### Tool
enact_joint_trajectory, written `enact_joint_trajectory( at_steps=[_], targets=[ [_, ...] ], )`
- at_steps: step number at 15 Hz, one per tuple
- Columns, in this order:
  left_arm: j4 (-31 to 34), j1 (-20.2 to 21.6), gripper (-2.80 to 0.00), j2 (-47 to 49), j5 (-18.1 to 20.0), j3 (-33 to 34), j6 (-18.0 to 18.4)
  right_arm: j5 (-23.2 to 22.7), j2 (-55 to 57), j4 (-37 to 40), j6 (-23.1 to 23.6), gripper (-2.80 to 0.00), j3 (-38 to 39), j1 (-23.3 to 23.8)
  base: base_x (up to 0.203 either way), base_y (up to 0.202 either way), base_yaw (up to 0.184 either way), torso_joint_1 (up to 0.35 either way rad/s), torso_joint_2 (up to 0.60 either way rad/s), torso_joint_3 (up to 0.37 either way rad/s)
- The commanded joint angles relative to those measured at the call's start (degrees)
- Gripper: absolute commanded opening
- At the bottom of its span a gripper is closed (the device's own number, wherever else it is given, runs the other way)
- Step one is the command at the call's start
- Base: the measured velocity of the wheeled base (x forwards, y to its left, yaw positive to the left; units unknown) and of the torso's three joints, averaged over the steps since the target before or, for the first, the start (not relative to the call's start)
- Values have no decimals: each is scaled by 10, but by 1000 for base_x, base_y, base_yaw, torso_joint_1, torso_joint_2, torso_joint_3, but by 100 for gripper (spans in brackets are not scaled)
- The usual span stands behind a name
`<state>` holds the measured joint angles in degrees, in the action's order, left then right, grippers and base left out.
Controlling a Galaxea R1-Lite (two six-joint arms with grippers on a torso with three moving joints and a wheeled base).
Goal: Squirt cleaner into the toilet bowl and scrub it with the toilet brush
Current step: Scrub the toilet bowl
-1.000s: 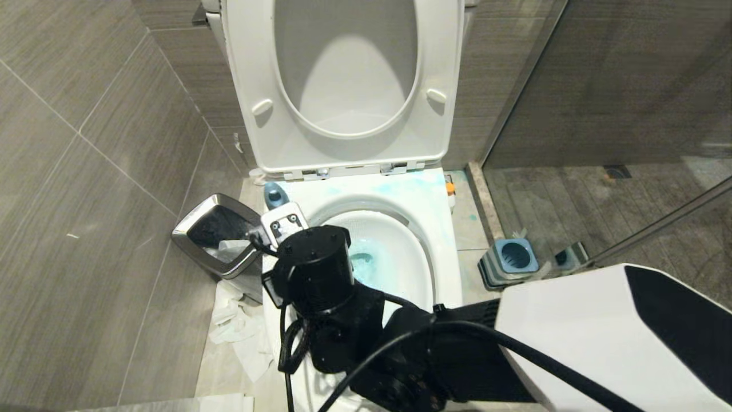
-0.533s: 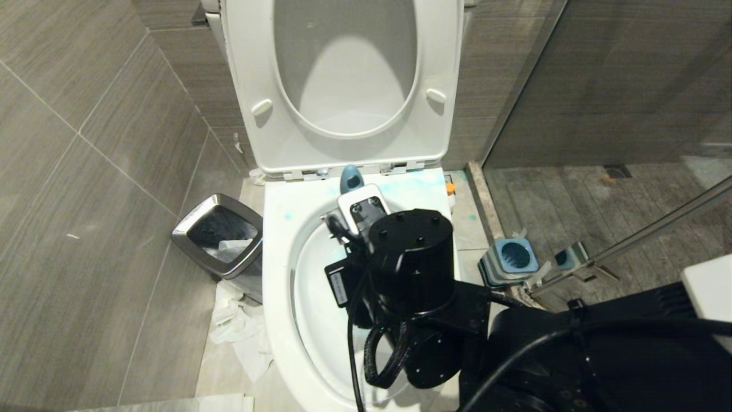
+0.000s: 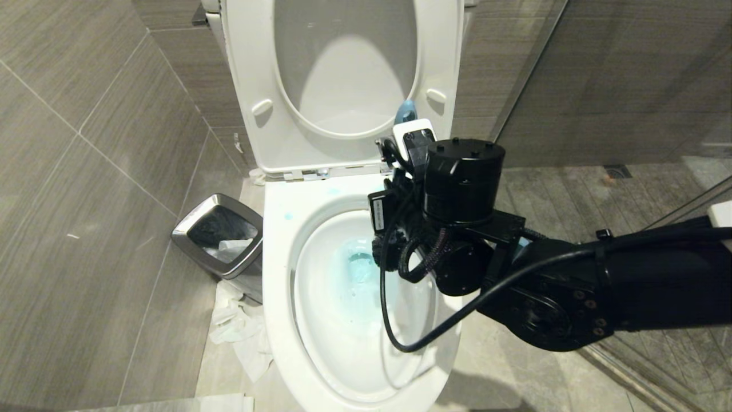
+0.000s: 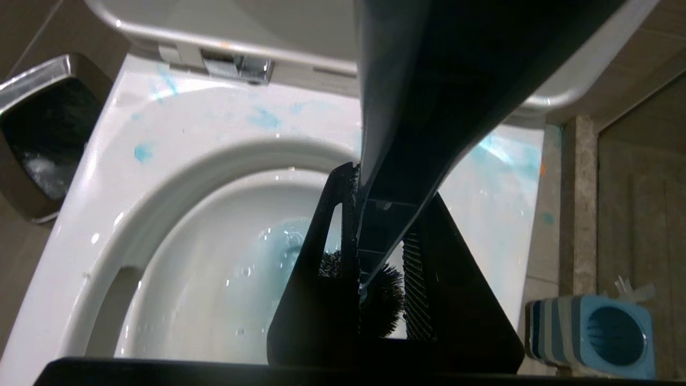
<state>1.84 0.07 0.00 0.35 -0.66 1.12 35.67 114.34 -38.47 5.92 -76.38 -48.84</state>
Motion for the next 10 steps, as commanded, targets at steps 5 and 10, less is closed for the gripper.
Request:
enact_joint_trajectory(
  at_steps=[5, 10],
  targets=[
    [0, 0, -280, 1, 0, 0, -1, -6, 147, 3, 11, -280, -134, 3, 0, 0, 0, 0, 0, 0],
    [0, 0, -280, 1, 0, 0, -1, -8, 255, 3, 10, -280, -177, 3, 0, 0, 0, 0, 0, 0]
  ],
)
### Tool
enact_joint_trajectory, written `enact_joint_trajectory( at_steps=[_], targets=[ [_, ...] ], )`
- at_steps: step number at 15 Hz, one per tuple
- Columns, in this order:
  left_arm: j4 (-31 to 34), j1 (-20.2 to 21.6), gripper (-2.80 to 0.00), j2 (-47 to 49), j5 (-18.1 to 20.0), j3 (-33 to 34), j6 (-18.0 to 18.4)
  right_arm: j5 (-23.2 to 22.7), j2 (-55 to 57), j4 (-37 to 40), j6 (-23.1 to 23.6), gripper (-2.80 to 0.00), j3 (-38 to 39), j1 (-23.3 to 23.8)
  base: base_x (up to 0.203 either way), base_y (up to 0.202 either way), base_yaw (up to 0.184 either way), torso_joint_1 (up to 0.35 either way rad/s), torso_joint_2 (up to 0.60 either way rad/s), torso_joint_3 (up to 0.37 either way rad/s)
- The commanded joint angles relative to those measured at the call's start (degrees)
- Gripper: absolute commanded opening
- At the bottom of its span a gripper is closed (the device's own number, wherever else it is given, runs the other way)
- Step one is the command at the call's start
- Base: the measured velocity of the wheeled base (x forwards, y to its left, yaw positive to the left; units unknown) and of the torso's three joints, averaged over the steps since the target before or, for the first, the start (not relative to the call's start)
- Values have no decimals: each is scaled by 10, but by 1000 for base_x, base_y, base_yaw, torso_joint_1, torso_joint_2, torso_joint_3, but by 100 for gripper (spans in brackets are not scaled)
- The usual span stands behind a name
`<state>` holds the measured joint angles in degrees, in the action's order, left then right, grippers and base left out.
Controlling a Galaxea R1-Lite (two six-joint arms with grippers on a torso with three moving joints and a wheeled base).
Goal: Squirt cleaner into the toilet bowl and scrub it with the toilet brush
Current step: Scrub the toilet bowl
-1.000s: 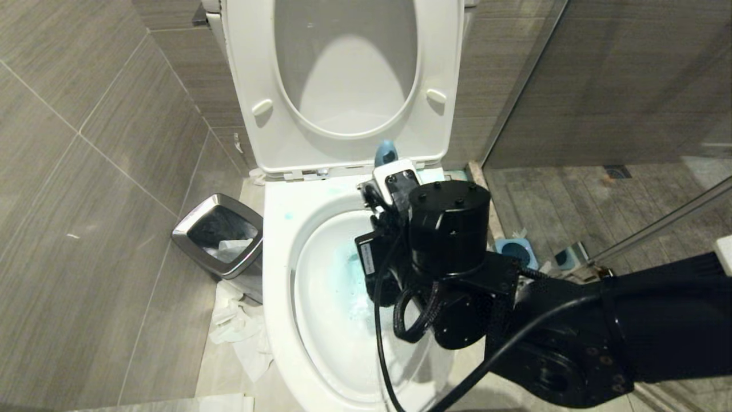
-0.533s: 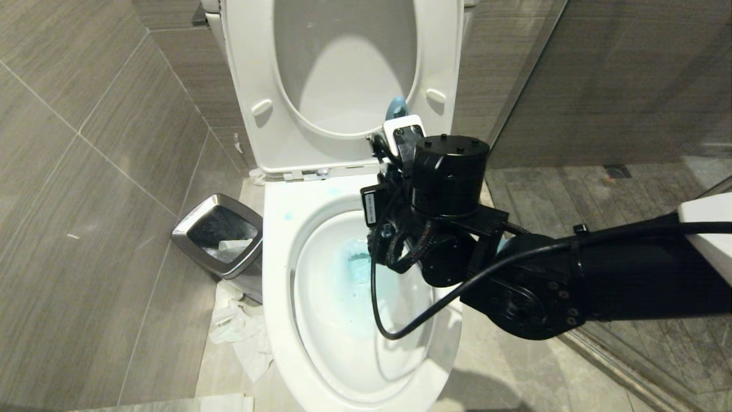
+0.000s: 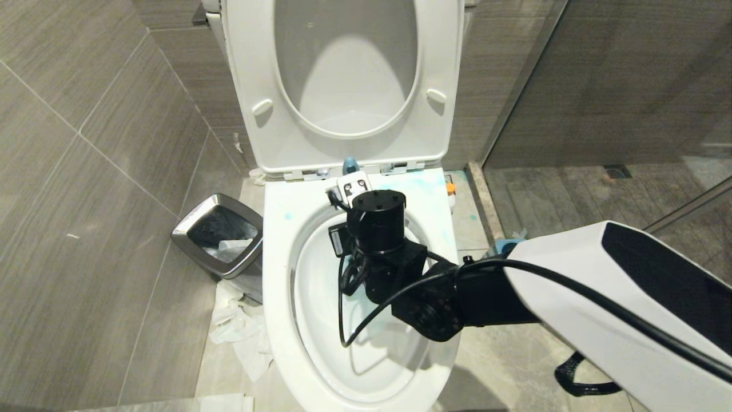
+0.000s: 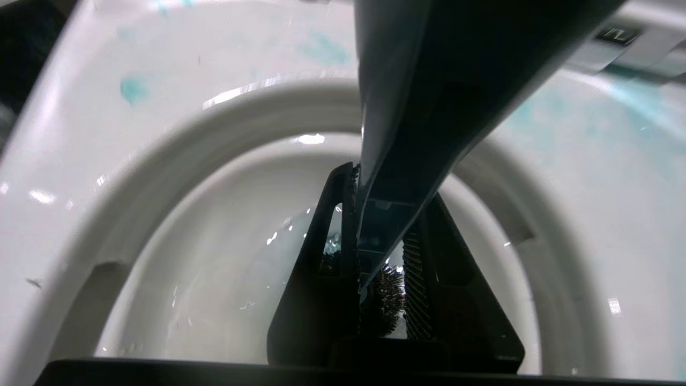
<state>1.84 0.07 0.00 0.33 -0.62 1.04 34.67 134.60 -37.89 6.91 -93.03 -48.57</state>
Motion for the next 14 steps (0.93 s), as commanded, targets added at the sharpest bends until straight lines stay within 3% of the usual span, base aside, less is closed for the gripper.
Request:
enact_joint_trajectory(
  at_steps=[1, 5, 11, 14],
  targets=[
    [0, 0, -280, 1, 0, 0, 0, 2, 66, -4, 0, -280, -14, 4, 0, 0, 0, 0, 0, 0],
    [0, 0, -280, 1, -1, 0, -1, 1, 60, -3, 1, -280, -33, 20, 0, 0, 0, 0, 0, 0],
    [0, 0, -280, 1, -1, 0, 0, 0, -78, 18, 5, -280, -31, -19, 0, 0, 0, 0, 0, 0],
    [0, 0, -280, 1, -1, -1, 0, 0, -63, 22, 4, -280, -23, -19, 0, 0, 0, 0, 0, 0]
  ],
)
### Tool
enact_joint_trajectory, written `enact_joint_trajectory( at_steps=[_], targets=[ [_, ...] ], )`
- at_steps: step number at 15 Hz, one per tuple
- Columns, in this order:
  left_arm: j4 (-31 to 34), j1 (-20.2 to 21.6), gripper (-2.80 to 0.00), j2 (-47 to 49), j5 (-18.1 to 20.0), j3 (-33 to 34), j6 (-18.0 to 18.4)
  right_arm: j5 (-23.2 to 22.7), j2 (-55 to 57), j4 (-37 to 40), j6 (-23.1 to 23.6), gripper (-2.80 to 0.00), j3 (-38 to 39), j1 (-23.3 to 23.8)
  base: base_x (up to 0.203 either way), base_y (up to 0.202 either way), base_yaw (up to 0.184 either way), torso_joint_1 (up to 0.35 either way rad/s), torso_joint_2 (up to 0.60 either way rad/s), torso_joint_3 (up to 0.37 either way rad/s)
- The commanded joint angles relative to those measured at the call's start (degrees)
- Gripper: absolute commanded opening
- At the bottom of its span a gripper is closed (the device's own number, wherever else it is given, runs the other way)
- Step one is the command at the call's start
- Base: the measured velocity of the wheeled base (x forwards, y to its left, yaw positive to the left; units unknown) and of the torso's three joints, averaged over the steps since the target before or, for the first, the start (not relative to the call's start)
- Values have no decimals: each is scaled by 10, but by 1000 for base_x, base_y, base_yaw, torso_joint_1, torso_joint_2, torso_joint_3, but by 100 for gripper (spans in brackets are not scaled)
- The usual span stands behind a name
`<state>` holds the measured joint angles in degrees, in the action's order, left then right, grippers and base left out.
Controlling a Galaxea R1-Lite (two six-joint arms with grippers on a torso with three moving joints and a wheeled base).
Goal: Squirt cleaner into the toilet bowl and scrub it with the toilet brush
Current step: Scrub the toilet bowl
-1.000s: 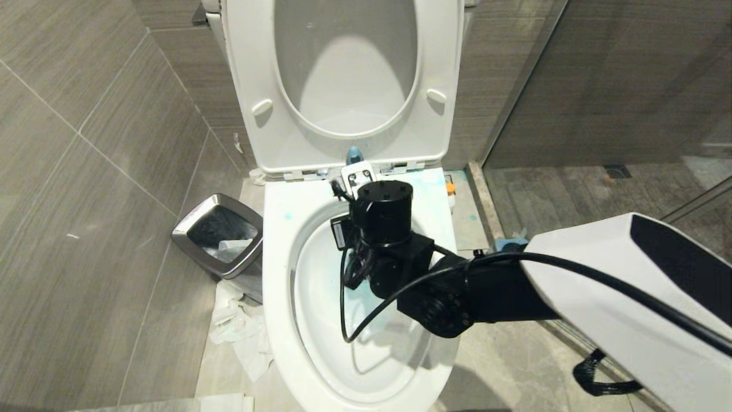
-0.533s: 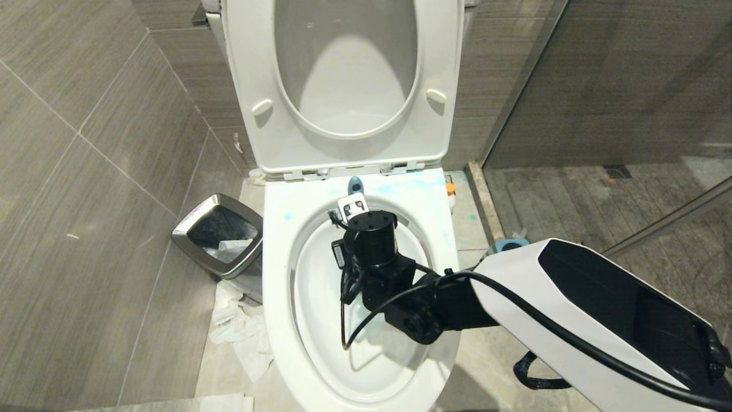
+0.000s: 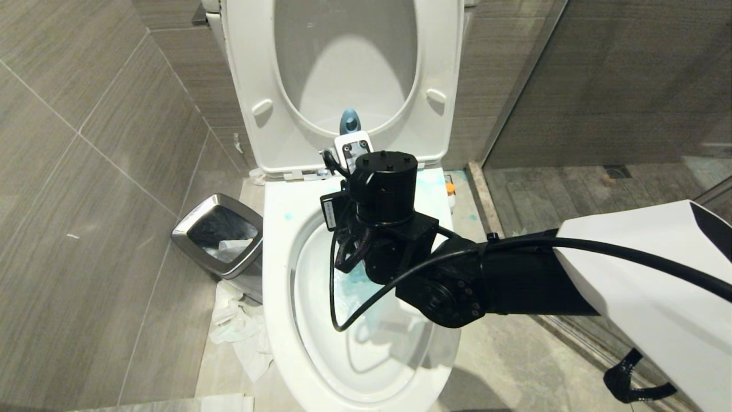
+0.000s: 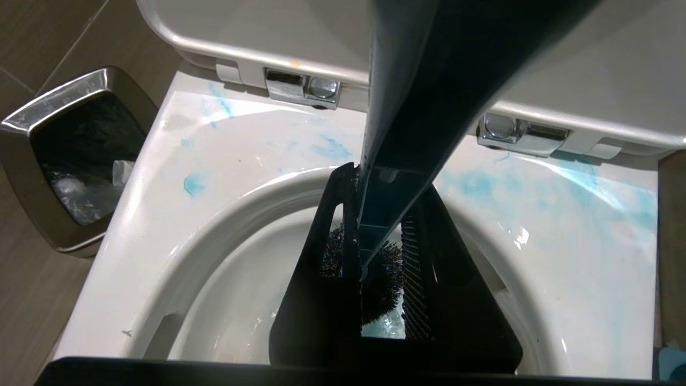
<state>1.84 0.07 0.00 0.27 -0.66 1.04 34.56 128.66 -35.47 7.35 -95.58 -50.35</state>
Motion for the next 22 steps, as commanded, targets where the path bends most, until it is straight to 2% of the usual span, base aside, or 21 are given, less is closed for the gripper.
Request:
enact_joint_trajectory(
  at_steps=[1, 3, 7, 14, 18, 22],
  targets=[
    [0, 0, -280, 1, 0, 0, 0, 2, 12, -3, -1, -280, 0, 1, 0, 0, 0, 0, 0, 0],
    [0, 0, -280, 1, 0, 0, -1, 1, 52, -4, -2, -280, -11, 9, 0, 0, 0, 0, 0, 0],
    [0, 0, -280, 1, 0, 0, -1, 2, 139, 0, 1, -280, -89, 34, 0, 0, 0, 0, 0, 0],
    [0, 0, -280, 1, 0, 0, 0, 4, 183, 6, 2, -280, -88, 43, 0, 0, 0, 0, 0, 0],
    [0, 0, -280, 1, -1, 0, -1, 7, 174, 5, 2, -280, -85, 39, 0, 0, 0, 0, 0, 0],
    [0, 0, -280, 1, 0, 0, 0, 21, 99, 4, 2, -280, -69, 14, 0, 0, 0, 0, 0, 0]
  ],
)
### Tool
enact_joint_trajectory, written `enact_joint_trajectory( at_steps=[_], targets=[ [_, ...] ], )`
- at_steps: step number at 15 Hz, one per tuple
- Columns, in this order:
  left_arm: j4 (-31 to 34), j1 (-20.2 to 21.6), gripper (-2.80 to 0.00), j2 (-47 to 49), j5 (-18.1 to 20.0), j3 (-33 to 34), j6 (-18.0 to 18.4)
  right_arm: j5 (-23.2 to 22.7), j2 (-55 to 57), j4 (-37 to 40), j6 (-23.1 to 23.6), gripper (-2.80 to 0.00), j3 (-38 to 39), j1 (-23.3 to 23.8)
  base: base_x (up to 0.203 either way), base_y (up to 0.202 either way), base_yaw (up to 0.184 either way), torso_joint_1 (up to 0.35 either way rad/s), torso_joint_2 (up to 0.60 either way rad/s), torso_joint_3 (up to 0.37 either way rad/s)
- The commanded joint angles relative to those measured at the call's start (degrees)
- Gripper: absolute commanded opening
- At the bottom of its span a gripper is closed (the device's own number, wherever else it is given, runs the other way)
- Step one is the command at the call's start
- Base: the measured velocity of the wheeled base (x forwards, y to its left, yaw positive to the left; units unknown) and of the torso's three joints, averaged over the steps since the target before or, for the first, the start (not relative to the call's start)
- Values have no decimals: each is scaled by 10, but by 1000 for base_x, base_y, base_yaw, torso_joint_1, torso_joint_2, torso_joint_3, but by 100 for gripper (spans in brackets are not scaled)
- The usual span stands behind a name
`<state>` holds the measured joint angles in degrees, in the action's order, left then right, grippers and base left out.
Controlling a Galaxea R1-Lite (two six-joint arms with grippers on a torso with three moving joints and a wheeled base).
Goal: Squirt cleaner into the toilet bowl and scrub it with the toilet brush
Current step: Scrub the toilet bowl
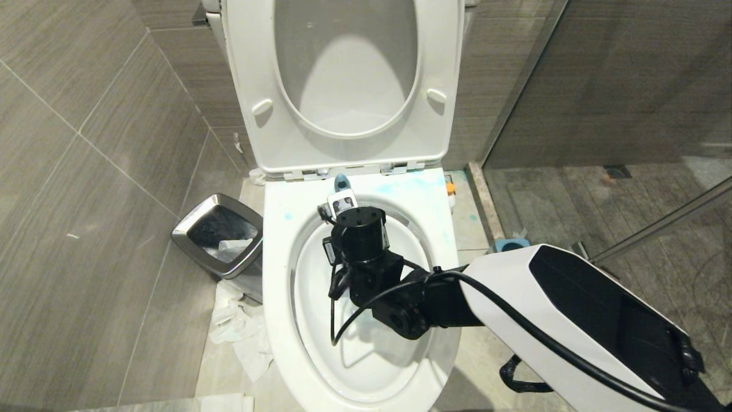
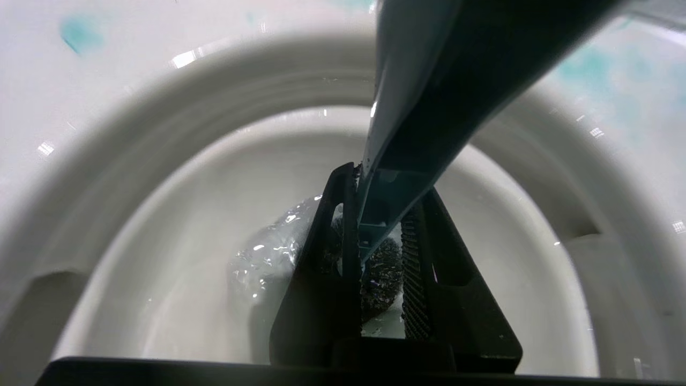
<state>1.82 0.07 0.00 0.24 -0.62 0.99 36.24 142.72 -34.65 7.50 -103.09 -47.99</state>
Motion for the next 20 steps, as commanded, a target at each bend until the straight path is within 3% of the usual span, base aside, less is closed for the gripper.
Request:
enact_joint_trajectory(
  at_steps=[1, 7, 17, 20],
  targets=[
    [0, 0, -280, 1, 0, 0, 1, 7, -67, -4, 0, -280, 13, -16, 0, 0, 0, 0, 0, 0],
    [0, 0, -280, 1, -1, 0, 1, 9, -213, -4, 2, -280, 67, -51, 0, 0, 0, 0, 0, 0],
    [0, 0, -280, 1, 0, 0, 1, 10, -381, 0, 94, -280, 67, -52, 0, 0, 0, 0, 0, 0],
    [0, 0, -280, 1, 1, 0, 2, 17, -413, 32, 102, -280, 70, -52, 0, 0, 0, 0, 0, 0]
  ],
)
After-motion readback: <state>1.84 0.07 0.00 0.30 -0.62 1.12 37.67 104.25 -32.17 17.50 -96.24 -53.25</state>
